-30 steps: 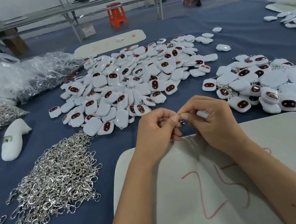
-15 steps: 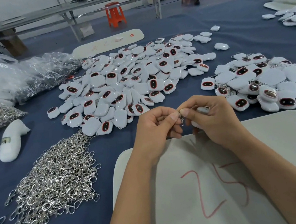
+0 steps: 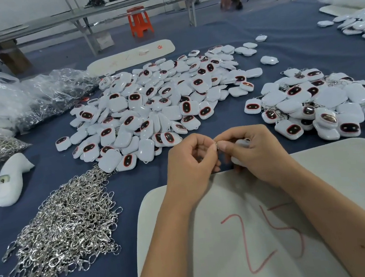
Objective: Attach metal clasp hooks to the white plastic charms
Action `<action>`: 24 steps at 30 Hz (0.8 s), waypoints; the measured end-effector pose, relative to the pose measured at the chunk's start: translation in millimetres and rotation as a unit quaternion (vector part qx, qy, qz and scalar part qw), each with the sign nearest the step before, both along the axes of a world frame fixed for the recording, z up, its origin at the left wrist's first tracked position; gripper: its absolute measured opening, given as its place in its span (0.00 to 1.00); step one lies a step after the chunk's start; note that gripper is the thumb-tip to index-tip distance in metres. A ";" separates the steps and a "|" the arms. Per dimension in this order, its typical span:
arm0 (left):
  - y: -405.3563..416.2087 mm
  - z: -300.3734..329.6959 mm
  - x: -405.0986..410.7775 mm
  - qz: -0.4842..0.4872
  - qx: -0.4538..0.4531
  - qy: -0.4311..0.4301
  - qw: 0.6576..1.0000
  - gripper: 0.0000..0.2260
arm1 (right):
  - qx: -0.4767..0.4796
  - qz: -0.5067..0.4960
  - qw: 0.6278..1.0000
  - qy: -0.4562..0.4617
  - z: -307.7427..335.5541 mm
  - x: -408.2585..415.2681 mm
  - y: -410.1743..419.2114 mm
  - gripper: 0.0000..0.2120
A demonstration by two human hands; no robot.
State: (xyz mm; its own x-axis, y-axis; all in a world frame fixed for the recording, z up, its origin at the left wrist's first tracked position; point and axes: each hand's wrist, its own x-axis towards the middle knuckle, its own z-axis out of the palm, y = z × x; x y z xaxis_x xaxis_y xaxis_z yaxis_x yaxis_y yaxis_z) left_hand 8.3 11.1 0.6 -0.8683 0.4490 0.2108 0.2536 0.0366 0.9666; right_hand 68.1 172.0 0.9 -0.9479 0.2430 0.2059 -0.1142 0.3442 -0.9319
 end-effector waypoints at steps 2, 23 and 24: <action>0.6 -1.2 0.3 0.004 -0.008 0.025 1.000 0.05 | -0.015 -0.004 1.000 0.004 1.9 1.0 1.1 0.08; 4.7 -5.6 -3.4 0.051 -0.043 0.220 0.973 0.06 | -0.025 0.002 0.999 0.037 4.3 2.5 -0.4 0.09; 5.1 -5.3 -3.4 0.054 -0.036 0.221 0.973 0.07 | -0.048 0.004 0.998 0.039 5.0 2.8 0.3 0.09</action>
State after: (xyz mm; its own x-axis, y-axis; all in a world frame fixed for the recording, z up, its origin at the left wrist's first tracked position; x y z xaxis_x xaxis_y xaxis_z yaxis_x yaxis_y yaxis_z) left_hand 4.9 16.2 -4.8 -0.7425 0.3884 0.5457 0.6352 0.1497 0.7577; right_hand 71.0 172.3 5.9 -0.9317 0.2580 0.2557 -0.1903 0.2528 -0.9486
